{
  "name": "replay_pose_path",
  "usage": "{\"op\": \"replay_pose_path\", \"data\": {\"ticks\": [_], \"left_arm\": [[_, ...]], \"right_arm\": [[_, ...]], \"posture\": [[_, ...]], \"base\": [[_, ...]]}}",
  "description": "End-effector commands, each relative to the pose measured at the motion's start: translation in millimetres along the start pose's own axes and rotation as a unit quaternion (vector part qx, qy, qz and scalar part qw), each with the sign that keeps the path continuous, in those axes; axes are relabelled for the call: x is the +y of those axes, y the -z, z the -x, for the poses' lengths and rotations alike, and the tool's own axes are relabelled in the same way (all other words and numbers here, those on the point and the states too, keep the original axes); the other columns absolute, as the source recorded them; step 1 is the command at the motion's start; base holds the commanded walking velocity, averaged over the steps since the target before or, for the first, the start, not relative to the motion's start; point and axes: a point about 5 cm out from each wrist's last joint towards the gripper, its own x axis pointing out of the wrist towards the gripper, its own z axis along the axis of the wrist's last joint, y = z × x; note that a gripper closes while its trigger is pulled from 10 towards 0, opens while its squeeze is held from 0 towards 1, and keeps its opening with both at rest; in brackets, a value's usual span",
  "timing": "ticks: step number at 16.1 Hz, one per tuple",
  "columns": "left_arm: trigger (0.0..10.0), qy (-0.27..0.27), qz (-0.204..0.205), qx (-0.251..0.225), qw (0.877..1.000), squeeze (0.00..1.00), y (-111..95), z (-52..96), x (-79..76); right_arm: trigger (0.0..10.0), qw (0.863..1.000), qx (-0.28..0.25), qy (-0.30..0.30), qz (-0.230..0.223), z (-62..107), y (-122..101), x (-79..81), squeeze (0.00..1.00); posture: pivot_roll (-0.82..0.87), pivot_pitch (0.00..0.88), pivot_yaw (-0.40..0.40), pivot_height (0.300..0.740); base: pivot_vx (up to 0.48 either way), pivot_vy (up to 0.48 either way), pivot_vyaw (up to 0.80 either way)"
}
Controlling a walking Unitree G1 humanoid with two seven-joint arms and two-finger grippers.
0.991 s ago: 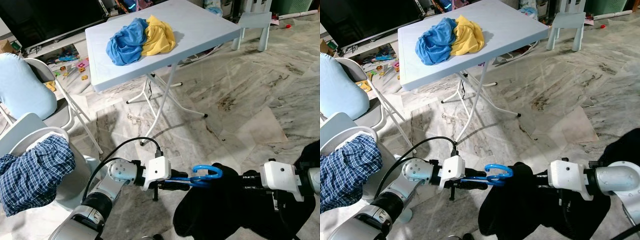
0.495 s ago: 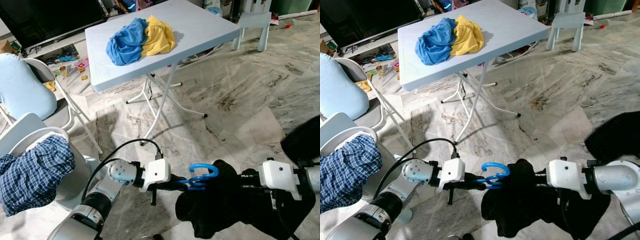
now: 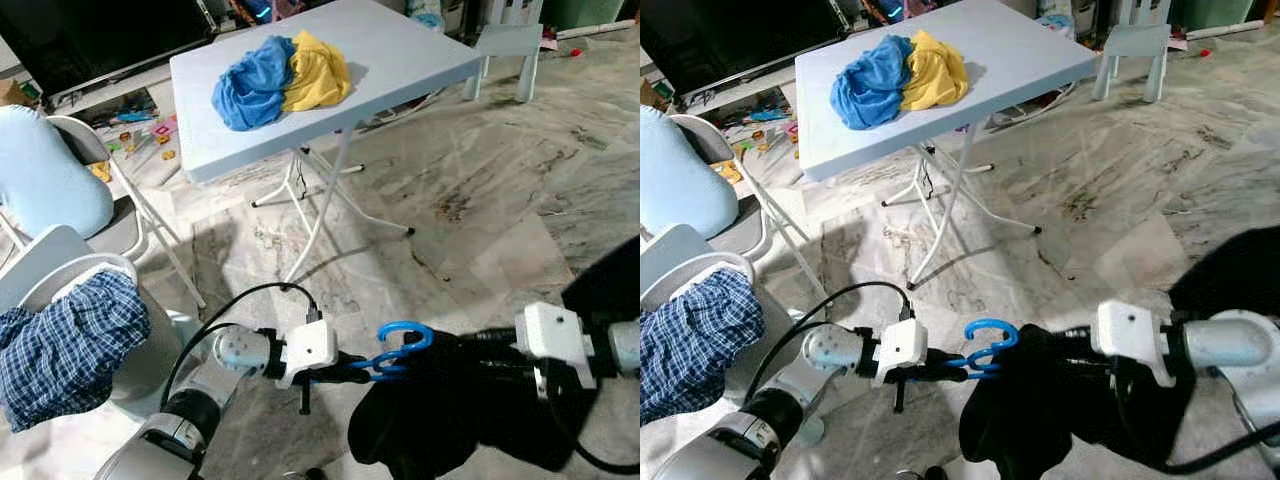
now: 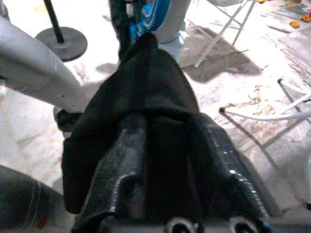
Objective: Hang hanger
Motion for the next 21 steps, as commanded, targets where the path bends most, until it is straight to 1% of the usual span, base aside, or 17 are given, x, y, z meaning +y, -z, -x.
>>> {"op": "replay_pose_path", "data": {"ticks": [1, 2, 4, 6, 7, 8, 9, 10, 12, 14, 16, 17, 18, 20, 21], "left_arm": [[0.0, -0.043, 0.018, -0.011, 0.999, 0.00, 3, 8.4, 4.0], [0.0, -0.066, 0.023, -0.018, 0.997, 0.00, 3, 10.0, 5.9], [0.0, -0.088, 0.024, -0.029, 0.995, 0.00, 3, 10.9, 7.1], [0.0, -0.130, 0.036, -0.040, 0.990, 0.00, 4, 10.7, 8.9], [0.0, -0.133, 0.038, -0.040, 0.990, 0.00, 4, 10.7, 8.9], [0.0, -0.163, 0.066, -0.039, 0.984, 0.00, 8, 11.4, 10.1], [0.0, -0.174, 0.073, -0.038, 0.981, 0.00, 9, 11.6, 10.3], [0.0, -0.195, 0.094, -0.046, 0.975, 0.00, 11, 12.0, 11.3], [0.0, -0.209, 0.105, -0.052, 0.971, 0.00, 11, 12.0, 13.9], [0.0, -0.212, 0.104, -0.052, 0.970, 0.00, 9, 11.6, 15.3], [0.0, -0.216, 0.102, -0.052, 0.970, 0.00, 8, 11.0, 17.3], [0.0, -0.236, 0.107, -0.053, 0.965, 0.00, 6, 11.2, 22.0], [0.0, -0.249, 0.114, -0.055, 0.960, 0.00, 6, 12.3, 23.9], [0.0, -0.271, 0.126, -0.056, 0.953, 0.00, 8, 15.4, 27.0], [0.0, -0.274, 0.125, -0.055, 0.952, 0.00, 8, 16.1, 27.6]], "right_arm": [[10.0, 1.000, -0.003, 0.003, 0.001, -2.2, 0, -2.3, 1.00], [10.0, 1.000, -0.001, 0.010, 0.002, -4.1, 2, -3.6, 1.00], [10.0, 1.000, 0.001, 0.021, 0.007, -5.9, 3, -5.9, 1.00], [10.0, 0.996, 0.007, 0.083, 0.027, -4.2, 4, -22.9, 1.00], [10.0, 0.996, 0.008, 0.087, 0.028, -3.7, 4, -24.0, 1.00], [10.0, 0.989, 0.014, 0.145, 0.019, -1.8, 6, -35.4, 1.00], [10.0, 0.986, 0.013, 0.168, 0.013, -2.1, 7, -39.0, 1.00], [10.0, 0.982, 0.009, 0.188, 0.000, -8.6, 10, -37.0, 1.00], [10.0, 0.978, 0.011, 0.207, -0.008, -18.4, 16, -32.9, 1.00], [10.0, 0.975, 0.008, 0.220, -0.015, -24.3, 19, -32.1, 1.00], [10.0, 0.971, 0.011, 0.238, -0.022, -26.1, 20, -33.4, 1.00], [10.0, 0.962, 0.015, 0.266, -0.057, -29.3, 26, -33.6, 1.00], [10.0, 0.961, 0.014, 0.266, -0.074, -32.9, 28, -30.2, 1.00], [10.0, 0.967, 0.016, 0.239, -0.092, -40.2, 31, -18.0, 1.00], [10.0, 0.970, 0.016, 0.225, -0.095, -41.4, 31, -13.6, 1.00]], "posture": [[-0.18, 0.092, 0.187, 0.740], [-0.18, 0.093, 0.185, 0.740], [-0.18, 0.094, 0.183, 0.740], [-0.18, 0.094, 0.180, 0.740], [-0.18, 0.094, 0.180, 0.740], [-0.17, 0.092, 0.175, 0.740], [-0.17, 0.092, 0.175, 0.740], [-0.17, 0.092, 0.175, 0.740], [-0.17, 0.096, 0.180, 0.740], [-0.17, 0.097, 0.181, 0.740], [-0.17, 0.096, 0.182, 0.740], [-0.17, 0.095, 0.184, 0.740], [-0.17, 0.096, 0.185, 0.740], [-0.17, 0.098, 0.187, 0.740], [-0.17, 0.100, 0.187, 0.740]], "base": [[0.000, 0.000, 0.00], [0.000, 0.000, 0.00], [0.000, 0.000, 0.00], [0.000, 0.000, 0.00], [0.000, 0.000, 0.00], [0.000, 0.000, 0.00], [0.000, 0.000, 0.00], [0.000, 0.000, 0.00], [0.000, 0.000, 0.00], [0.000, 0.000, 0.00], [0.000, 0.000, 0.00], [0.000, 0.000, 0.00], [0.000, 0.000, 0.00], [0.000, 0.000, 0.00], [0.000, 0.000, 0.00]]}}
